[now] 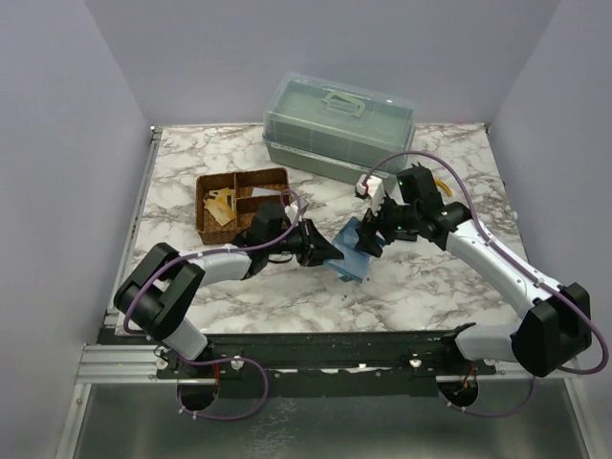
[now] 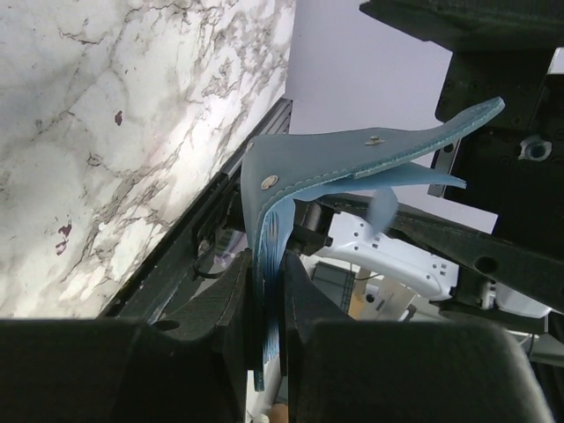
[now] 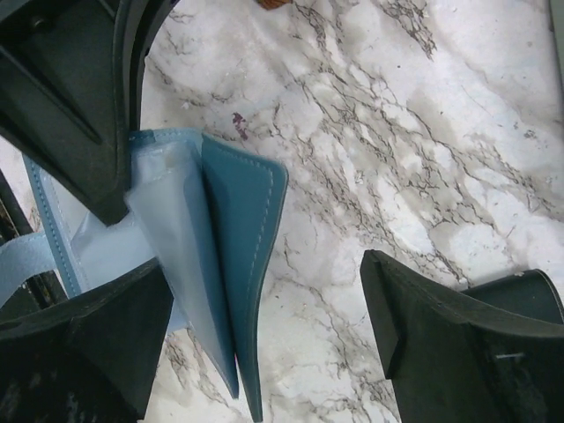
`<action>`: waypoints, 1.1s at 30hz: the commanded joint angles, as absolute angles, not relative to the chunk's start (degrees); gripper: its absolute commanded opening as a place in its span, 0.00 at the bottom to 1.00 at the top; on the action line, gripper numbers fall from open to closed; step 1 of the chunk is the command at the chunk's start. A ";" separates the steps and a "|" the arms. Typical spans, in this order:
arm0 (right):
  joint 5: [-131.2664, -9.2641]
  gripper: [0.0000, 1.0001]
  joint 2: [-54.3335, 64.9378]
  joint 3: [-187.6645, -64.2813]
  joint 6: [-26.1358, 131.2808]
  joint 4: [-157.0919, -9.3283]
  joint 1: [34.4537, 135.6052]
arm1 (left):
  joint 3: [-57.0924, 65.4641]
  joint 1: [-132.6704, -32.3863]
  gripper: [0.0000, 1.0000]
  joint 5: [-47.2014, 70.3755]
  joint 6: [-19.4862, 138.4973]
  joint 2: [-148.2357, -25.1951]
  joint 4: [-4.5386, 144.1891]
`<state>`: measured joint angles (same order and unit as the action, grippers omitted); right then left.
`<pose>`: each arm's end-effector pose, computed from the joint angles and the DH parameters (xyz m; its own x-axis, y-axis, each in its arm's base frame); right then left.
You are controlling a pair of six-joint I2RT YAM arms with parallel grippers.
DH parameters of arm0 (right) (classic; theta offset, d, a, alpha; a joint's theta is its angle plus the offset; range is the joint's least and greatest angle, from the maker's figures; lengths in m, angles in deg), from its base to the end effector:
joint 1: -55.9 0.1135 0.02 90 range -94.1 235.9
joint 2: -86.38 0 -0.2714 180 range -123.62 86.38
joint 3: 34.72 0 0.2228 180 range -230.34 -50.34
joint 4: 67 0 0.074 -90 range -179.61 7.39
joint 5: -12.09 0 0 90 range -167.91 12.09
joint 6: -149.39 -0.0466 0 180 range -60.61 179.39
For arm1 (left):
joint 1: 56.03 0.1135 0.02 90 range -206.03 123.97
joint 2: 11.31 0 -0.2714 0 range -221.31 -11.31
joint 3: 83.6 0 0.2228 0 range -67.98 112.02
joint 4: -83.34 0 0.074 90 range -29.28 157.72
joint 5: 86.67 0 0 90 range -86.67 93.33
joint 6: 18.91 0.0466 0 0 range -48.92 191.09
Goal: Take the credit cards out of the card holder
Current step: Open the card holder at the center of the board.
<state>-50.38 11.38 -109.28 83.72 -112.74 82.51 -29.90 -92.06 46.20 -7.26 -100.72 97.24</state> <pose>0.2160 0.1323 0.2907 -0.3063 -0.5621 -0.7683 -0.8884 0.4587 0.0186 0.2228 -0.2012 0.2147 -0.9832 -0.1725 0.0601 -0.1041 0.2587 -0.9603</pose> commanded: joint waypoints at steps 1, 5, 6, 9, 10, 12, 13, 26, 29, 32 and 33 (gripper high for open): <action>-49.51 0.92 14.03 -107.67 85.32 -113.91 81.68 | -31.43 -90.46 0.00 49.77 -11.59 -99.17 105.23; -48.79 0.88 14.59 -106.04 85.84 -113.26 81.43 | -31.66 -90.14 0.00 50.69 -13.14 -99.65 107.75; -48.38 0.85 14.60 -105.74 85.84 -112.94 81.47 | -31.56 -90.11 0.00 50.95 -13.38 -99.71 108.28; -47.73 0.75 13.99 -105.89 85.38 -112.45 81.35 | -31.26 -90.14 0.00 52.00 -13.85 -100.13 109.29; -47.49 0.71 13.78 -106.13 85.14 -112.27 81.33 | -31.18 -90.11 0.00 52.29 -13.81 -100.09 109.44; -46.60 0.60 13.55 -106.75 84.30 -111.82 80.86 | -31.22 -90.13 0.00 52.96 -13.59 -100.15 109.55; -45.19 0.55 13.60 -107.16 83.85 -111.62 80.40 | -31.22 -90.11 0.00 53.44 -13.44 -100.19 109.56; -17.91 0.00 12.18 -112.42 73.87 -114.53 72.69 | -33.71 -89.27 0.66 51.89 -4.20 -96.88 111.41; -11.78 0.00 12.31 -113.26 69.23 -113.91 71.03 | -35.87 -88.74 0.86 48.77 -0.28 -92.78 113.69; -8.09 0.00 12.14 -114.10 63.64 -112.54 70.70 | -38.66 -87.76 0.98 45.13 2.40 -87.70 117.42; -7.55 0.00 12.16 -114.22 61.49 -111.65 70.45 | -39.82 -87.07 0.99 43.58 3.01 -85.66 119.04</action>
